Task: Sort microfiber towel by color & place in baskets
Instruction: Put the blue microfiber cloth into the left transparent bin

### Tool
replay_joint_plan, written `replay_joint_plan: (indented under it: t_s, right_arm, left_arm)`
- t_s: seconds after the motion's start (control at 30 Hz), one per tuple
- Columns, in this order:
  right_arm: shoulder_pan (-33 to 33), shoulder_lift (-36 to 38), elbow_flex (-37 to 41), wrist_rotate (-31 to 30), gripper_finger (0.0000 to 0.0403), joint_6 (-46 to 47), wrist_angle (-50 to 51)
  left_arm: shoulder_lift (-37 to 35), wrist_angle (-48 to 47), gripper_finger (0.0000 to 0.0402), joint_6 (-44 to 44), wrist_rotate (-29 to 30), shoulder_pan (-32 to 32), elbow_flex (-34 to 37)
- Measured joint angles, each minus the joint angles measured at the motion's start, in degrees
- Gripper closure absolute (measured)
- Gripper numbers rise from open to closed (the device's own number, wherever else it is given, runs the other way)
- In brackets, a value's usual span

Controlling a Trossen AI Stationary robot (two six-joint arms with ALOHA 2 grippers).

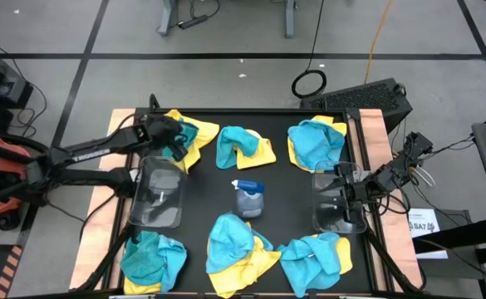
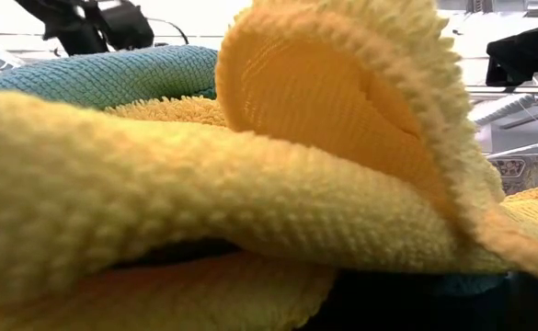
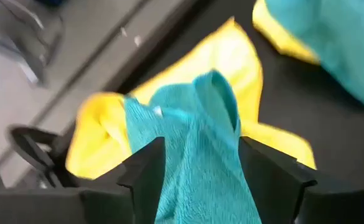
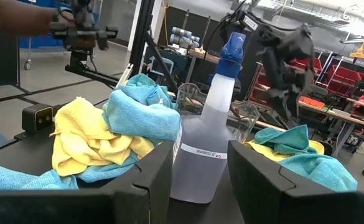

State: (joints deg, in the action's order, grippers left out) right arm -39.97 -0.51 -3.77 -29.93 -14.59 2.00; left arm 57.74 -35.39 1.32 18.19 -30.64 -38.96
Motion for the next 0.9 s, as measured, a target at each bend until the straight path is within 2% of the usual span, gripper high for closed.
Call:
replay_joint_plan:
  t_s: [0.2,0.27,0.33,0.47,0.57,0.63,0.73,0.9]
  right_arm:
    - [0.0,0.0,0.0,0.0,0.0257,0.0,0.0]
    - [0.0,0.0,0.0,0.0,0.0257,0.0,0.0]
    - [0.0,0.0,0.0,0.0,0.0257,0.0,0.0]
    - [0.0,0.0,0.0,0.0,0.0257,0.0,0.0]
    - [0.0,0.0,0.0,0.0,0.0257,0.0,0.0]
    - [0.0,0.0,0.0,0.0,0.0257,0.0,0.0]
    - [0.0,0.0,0.0,0.0,0.0257,0.0,0.0]
    - [0.0,0.0,0.0,0.0,0.0257,0.0,0.0]
  left_arm:
    - [6.3,-1.7,0.0159,0.0,-8.9,-6.5,0.0]
    - [8.0,-1.6,0.0155,-0.1,-9.7,-7.8,0.0]
    - [10.0,-1.6,0.0154,-0.3,-10.0,-9.0,0.0]
    - [13.8,-1.7,0.0155,-1.7,-15.9,-10.7,0.0]
    - [16.7,-1.7,0.0165,-2.0,-17.3,-11.3,-0.4]
    - [18.4,-2.4,0.0182,-3.0,-17.5,-11.5,-1.0]
    - [20.0,-5.2,0.0231,-3.4,-17.3,-11.5,-2.5]
    - [20.5,-10.5,0.0356,-4.9,-16.1,-11.2,-6.5]
